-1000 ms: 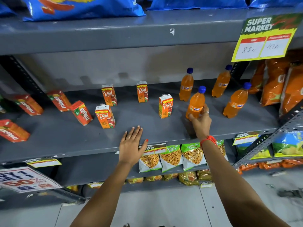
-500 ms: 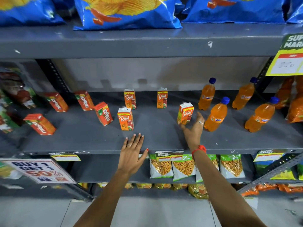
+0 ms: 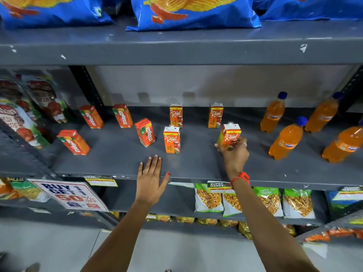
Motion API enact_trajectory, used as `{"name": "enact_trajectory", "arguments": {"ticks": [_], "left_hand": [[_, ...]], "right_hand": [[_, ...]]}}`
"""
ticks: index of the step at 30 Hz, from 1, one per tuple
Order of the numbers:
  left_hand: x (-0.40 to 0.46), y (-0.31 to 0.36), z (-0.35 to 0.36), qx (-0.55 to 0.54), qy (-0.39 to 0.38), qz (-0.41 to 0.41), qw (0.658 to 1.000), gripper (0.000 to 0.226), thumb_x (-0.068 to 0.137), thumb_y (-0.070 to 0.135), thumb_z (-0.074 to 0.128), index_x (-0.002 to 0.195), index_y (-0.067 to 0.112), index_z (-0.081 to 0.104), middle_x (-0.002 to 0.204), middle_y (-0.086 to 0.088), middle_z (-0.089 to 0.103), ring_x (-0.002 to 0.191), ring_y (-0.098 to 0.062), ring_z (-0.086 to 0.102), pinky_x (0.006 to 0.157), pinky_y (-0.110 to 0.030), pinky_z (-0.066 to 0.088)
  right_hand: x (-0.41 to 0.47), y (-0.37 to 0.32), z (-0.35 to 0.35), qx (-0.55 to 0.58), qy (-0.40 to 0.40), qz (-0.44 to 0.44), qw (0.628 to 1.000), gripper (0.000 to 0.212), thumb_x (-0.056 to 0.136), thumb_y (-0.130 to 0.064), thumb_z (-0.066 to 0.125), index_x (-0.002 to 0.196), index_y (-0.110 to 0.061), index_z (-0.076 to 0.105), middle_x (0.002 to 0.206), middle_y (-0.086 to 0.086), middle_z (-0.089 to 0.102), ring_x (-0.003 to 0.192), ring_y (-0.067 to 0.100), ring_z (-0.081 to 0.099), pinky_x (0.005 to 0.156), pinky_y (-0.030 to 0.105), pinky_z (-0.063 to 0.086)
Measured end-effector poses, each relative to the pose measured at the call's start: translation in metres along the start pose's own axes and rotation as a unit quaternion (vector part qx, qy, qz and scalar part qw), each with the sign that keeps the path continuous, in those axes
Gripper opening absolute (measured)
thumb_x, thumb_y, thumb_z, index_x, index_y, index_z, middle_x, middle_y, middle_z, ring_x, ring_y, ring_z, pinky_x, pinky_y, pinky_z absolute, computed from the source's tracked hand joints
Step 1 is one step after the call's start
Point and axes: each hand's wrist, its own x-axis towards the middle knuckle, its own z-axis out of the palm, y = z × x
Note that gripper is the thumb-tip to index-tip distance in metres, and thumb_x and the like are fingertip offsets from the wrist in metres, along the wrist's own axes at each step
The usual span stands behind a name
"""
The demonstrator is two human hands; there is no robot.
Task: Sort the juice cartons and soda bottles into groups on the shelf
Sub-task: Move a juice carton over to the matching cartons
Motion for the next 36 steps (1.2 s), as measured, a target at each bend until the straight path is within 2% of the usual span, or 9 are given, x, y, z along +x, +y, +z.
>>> {"name": "enact_trajectory", "arguments": {"ticks": [11, 14, 17, 20, 23, 26, 29, 34, 36], "left_hand": [[0.0, -0.004, 0.001, 0.003, -0.005, 0.021, 1.0, 0.077, 0.09, 0.058, 0.003, 0.136, 0.007, 0.037, 0.144, -0.012, 0.04, 0.136, -0.028, 0.032, 0.111, -0.048, 0.017], [0.0, -0.009, -0.002, -0.002, -0.003, 0.032, 0.999, 0.078, 0.09, 0.059, 0.003, 0.136, 0.007, 0.038, 0.144, -0.011, 0.041, 0.136, -0.026, 0.032, 0.111, -0.046, 0.019], [-0.002, -0.027, -0.008, -0.019, 0.013, 0.022, 0.999, 0.077, 0.09, 0.058, 0.005, 0.136, 0.007, 0.038, 0.144, -0.01, 0.041, 0.135, -0.025, 0.033, 0.111, -0.043, 0.019], [-0.008, -0.063, -0.016, -0.009, 0.03, -0.004, 0.999, 0.076, 0.091, 0.057, 0.005, 0.134, 0.006, 0.041, 0.141, -0.012, 0.045, 0.134, -0.026, 0.036, 0.111, -0.047, 0.023], [-0.014, -0.103, -0.023, 0.004, 0.042, -0.029, 0.999, 0.075, 0.092, 0.055, 0.005, 0.133, 0.005, 0.043, 0.139, -0.013, 0.047, 0.132, -0.028, 0.038, 0.109, -0.049, 0.025], [-0.015, -0.134, -0.029, -0.002, 0.059, -0.063, 0.996, 0.066, 0.092, 0.049, 0.017, 0.133, 0.004, 0.043, 0.14, -0.015, 0.046, 0.133, -0.029, 0.037, 0.11, -0.051, 0.024], [-0.016, -0.156, -0.032, -0.004, 0.06, -0.092, 0.994, 0.063, 0.089, 0.044, 0.024, 0.133, 0.003, 0.042, 0.141, -0.015, 0.045, 0.133, -0.029, 0.036, 0.11, -0.051, 0.022], [-0.021, -0.174, -0.03, -0.023, 0.049, -0.084, 0.995, 0.066, 0.09, 0.05, 0.018, 0.137, 0.007, 0.036, 0.144, -0.011, 0.04, 0.136, -0.027, 0.031, 0.112, -0.049, 0.016], [-0.02, -0.172, -0.029, -0.038, 0.054, -0.086, 0.994, 0.071, 0.09, 0.055, 0.01, 0.137, 0.008, 0.037, 0.144, -0.011, 0.041, 0.136, -0.027, 0.031, 0.112, -0.049, 0.015]], "right_hand": [[-0.023, -0.006, 0.025, -0.018, -0.011, -0.004, 1.0, 0.064, 0.066, -0.026, 0.083, 0.116, -0.01, 0.046, 0.113, 0.014, 0.067, 0.104, 0.032, 0.063, 0.087, 0.037, 0.049], [-0.027, -0.006, 0.027, 0.016, -0.018, 0.003, 1.0, 0.071, 0.066, -0.018, 0.083, 0.124, -0.009, 0.041, 0.121, 0.012, 0.06, 0.107, 0.027, 0.061, 0.087, 0.031, 0.047], [-0.045, -0.003, 0.028, 0.085, 0.093, -0.018, 0.992, 0.072, 0.068, -0.01, 0.08, 0.128, -0.009, 0.04, 0.128, 0.011, 0.044, 0.111, 0.016, 0.049, 0.095, 0.028, 0.046], [-0.075, -0.005, 0.037, 0.118, 0.151, -0.097, 0.977, 0.045, 0.076, -0.003, 0.07, 0.114, -0.007, 0.048, 0.115, 0.015, 0.046, 0.103, 0.01, 0.048, 0.091, 0.025, 0.044], [-0.106, -0.02, 0.062, 0.137, 0.069, -0.167, 0.974, 0.035, 0.077, 0.005, 0.062, 0.103, -0.016, 0.051, 0.101, 0.002, 0.05, 0.092, 0.009, 0.053, 0.086, 0.023, 0.045], [-0.131, -0.039, 0.097, 0.121, -0.07, -0.215, 0.967, 0.045, 0.077, 0.006, 0.059, 0.099, -0.031, 0.047, 0.097, 0.009, 0.052, 0.09, 0.025, 0.057, 0.084, 0.038, 0.049], [-0.141, -0.051, 0.134, 0.101, -0.2, -0.203, 0.953, 0.048, 0.078, 0.003, 0.061, 0.117, -0.021, 0.046, 0.109, 0.004, 0.048, 0.102, 0.022, 0.054, 0.092, 0.04, 0.049], [-0.132, -0.072, 0.185, 0.054, -0.219, -0.138, 0.964, 0.102, 0.065, -0.001, 0.08, 0.144, -0.004, 0.015, 0.138, 0.018, 0.037, 0.125, 0.017, 0.034, 0.104, 0.013, 0.021], [-0.12, -0.079, 0.199, 0.047, -0.217, -0.104, 0.97, 0.113, 0.06, 0.001, 0.082, 0.145, -0.006, 0.008, 0.14, 0.02, 0.037, 0.13, 0.026, 0.037, 0.106, 0.02, 0.024]]}}
